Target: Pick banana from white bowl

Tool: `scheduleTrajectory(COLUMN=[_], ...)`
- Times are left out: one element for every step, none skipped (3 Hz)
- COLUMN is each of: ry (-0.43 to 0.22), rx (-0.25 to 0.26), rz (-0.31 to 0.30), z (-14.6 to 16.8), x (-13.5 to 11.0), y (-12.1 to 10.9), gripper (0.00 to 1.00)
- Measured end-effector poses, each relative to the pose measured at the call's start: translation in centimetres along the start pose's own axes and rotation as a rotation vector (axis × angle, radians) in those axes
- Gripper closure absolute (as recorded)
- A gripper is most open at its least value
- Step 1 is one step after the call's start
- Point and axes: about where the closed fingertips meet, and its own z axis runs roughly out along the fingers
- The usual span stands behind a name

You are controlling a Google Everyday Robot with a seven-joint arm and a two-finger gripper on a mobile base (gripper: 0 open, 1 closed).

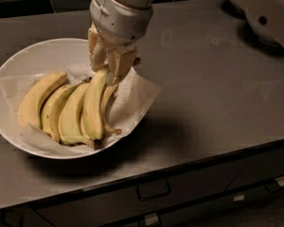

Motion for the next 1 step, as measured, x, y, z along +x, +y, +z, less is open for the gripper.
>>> scheduleTrajectory(ry=[0.039], rx=[0.067], rz=[-0.003], z=[-3.11], x=[-0.38], y=[0.80], gripper=[1.00])
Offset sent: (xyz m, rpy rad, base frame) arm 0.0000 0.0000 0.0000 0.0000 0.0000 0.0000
